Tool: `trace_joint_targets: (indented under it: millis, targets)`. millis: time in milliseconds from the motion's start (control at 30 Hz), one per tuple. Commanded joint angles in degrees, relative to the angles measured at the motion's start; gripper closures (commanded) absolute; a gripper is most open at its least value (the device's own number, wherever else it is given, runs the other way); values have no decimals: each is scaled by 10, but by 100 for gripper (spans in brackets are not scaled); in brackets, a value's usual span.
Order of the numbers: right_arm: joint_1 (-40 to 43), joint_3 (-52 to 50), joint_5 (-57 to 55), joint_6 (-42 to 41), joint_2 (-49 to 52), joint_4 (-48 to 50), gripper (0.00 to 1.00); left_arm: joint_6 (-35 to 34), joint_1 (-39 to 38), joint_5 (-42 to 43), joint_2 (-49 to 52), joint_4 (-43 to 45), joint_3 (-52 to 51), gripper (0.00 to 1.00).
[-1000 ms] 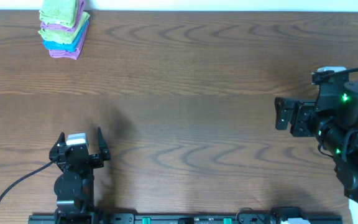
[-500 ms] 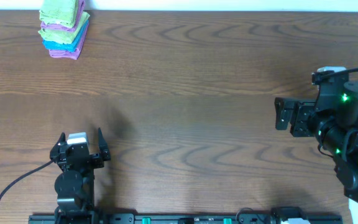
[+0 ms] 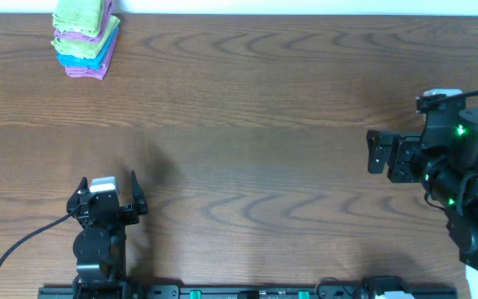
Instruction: Fold the cloth
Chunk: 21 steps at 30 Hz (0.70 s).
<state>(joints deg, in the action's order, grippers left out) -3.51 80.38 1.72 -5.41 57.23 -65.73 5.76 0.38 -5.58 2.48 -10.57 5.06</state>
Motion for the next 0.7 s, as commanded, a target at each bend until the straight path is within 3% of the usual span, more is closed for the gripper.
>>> trace_joint_targets:
  millis: [0,400,667]
  targets:
    - [-3,-1,2,-3,-3,0,1,-6,4,-6,2,-6,-17,5]
    - [-3,-1,2,-3,-3,0,1,-6,4,-6,2,-6,-17,5]
    - [15,-51,-45,84,-79,22,1,-6,4,-6,2,-6,-17,5]
